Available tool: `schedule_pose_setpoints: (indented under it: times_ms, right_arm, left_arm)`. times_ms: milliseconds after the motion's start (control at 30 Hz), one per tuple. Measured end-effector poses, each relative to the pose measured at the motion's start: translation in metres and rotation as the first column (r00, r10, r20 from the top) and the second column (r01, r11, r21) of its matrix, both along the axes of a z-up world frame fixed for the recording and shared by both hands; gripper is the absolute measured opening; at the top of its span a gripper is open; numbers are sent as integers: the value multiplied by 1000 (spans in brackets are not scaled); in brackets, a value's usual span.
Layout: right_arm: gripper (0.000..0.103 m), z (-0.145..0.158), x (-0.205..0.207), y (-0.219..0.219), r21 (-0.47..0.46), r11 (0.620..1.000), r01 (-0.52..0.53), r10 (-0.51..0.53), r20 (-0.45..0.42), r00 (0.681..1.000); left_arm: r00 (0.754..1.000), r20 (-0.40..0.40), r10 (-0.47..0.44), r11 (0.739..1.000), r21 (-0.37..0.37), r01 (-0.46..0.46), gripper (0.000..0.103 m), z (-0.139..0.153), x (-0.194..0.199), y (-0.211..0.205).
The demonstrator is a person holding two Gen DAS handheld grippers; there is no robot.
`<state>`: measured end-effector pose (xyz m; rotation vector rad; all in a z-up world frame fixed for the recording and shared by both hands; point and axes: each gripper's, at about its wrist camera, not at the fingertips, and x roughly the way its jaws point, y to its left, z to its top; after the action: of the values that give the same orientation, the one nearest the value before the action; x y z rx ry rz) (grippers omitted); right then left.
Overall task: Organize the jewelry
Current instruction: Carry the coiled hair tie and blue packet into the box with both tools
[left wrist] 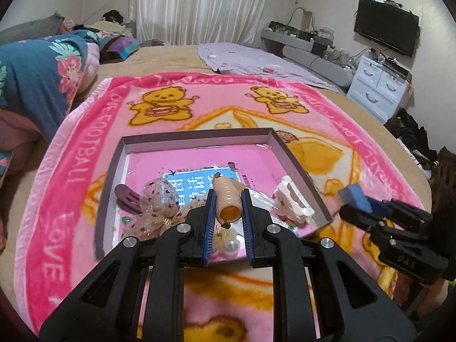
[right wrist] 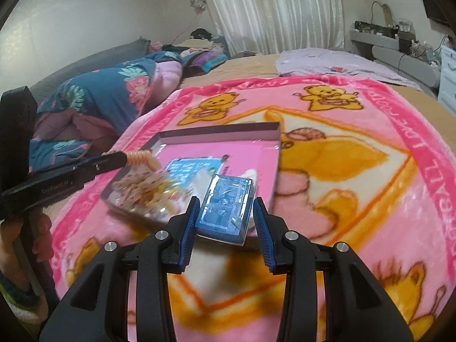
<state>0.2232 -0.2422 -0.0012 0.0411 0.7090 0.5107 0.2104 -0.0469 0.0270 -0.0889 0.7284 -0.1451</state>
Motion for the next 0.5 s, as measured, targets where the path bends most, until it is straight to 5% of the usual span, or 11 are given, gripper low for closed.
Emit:
schedule_pose_setpoints:
  times_ms: [500]
  right_arm:
    - [37, -26, 42, 35, -87, 995, -48, 43, -51, 998]
  left_arm:
    - [997, -80, 8, 999, -33, -11, 11, -37, 23, 11]
